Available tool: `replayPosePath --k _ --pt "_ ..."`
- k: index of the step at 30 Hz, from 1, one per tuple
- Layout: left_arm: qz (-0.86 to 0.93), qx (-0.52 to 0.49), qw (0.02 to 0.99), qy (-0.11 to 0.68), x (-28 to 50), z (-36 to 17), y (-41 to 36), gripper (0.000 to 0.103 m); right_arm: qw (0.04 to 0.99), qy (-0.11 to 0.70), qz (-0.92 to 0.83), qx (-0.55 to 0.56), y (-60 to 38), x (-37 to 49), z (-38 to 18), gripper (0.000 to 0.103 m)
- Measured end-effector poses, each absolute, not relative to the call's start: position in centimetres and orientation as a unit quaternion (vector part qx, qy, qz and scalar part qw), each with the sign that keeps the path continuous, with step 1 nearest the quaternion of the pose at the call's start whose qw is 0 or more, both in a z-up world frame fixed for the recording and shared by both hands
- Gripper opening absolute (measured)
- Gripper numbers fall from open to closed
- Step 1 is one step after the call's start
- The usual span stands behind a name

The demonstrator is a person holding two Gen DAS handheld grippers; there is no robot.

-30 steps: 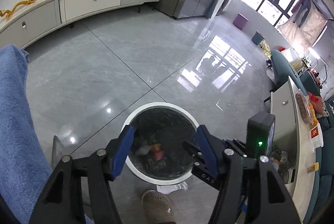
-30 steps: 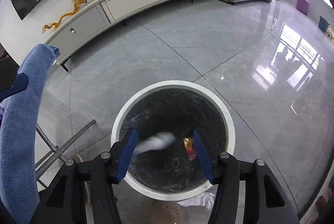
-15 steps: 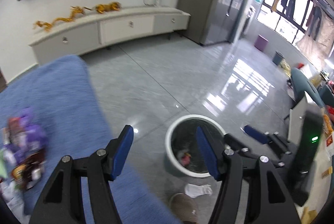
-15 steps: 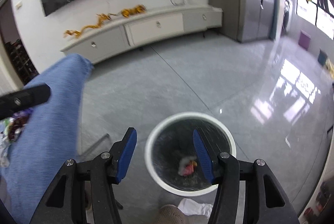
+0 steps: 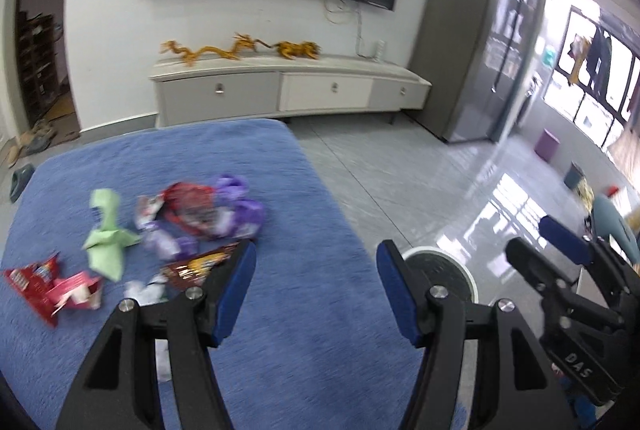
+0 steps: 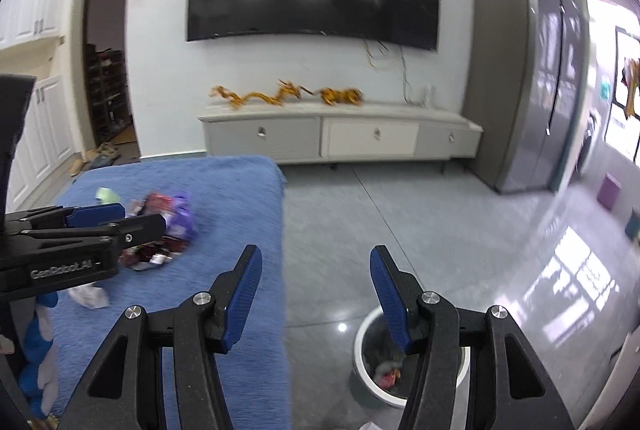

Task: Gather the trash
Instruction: 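Return both tools to the table above the remaining wrappers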

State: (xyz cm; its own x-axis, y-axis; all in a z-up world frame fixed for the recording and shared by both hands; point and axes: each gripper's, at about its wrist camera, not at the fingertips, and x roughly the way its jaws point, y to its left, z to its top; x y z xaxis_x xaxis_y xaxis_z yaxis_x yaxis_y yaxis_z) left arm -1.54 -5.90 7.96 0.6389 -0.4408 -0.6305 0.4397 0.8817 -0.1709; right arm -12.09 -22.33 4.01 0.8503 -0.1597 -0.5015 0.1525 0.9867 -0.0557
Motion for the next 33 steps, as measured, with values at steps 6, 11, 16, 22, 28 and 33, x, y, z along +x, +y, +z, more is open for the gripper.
replayPosePath --k 6,11,16,22,28,33 --pt "-0.211 -0.03 0.916 0.34 -2.0 8.3 -0.2 0.061 0.968 0.241 -0.061 -0.048 -18.2 -13.0 5.3 0.054" --pt "-0.184 -0.05 0.925 0.328 -2.4 8.5 3.8 0.061 0.969 0.231 -0.044 -0.073 -15.2 -13.0 5.8 0.054" --pt "-0.166 -0.07 0.929 0.324 -2.9 8.3 7.1 0.061 0.968 0.227 -0.031 -0.099 -12.4 -12.9 6.0 0.054" --pt "-0.147 -0.086 0.93 0.324 -3.2 7.5 10.1 0.061 0.965 0.229 -0.019 -0.126 -9.3 -12.7 5.9 0.054" --pt "-0.123 -0.102 0.932 0.326 -3.0 6.3 13.4 0.061 0.96 0.237 -0.011 -0.149 -7.6 -11.8 5.4 0.054" --pt "-0.099 -0.112 0.932 0.33 -2.6 5.2 16.2 0.061 0.955 0.25 0.0 -0.16 -6.5 -10.4 4.7 0.054"
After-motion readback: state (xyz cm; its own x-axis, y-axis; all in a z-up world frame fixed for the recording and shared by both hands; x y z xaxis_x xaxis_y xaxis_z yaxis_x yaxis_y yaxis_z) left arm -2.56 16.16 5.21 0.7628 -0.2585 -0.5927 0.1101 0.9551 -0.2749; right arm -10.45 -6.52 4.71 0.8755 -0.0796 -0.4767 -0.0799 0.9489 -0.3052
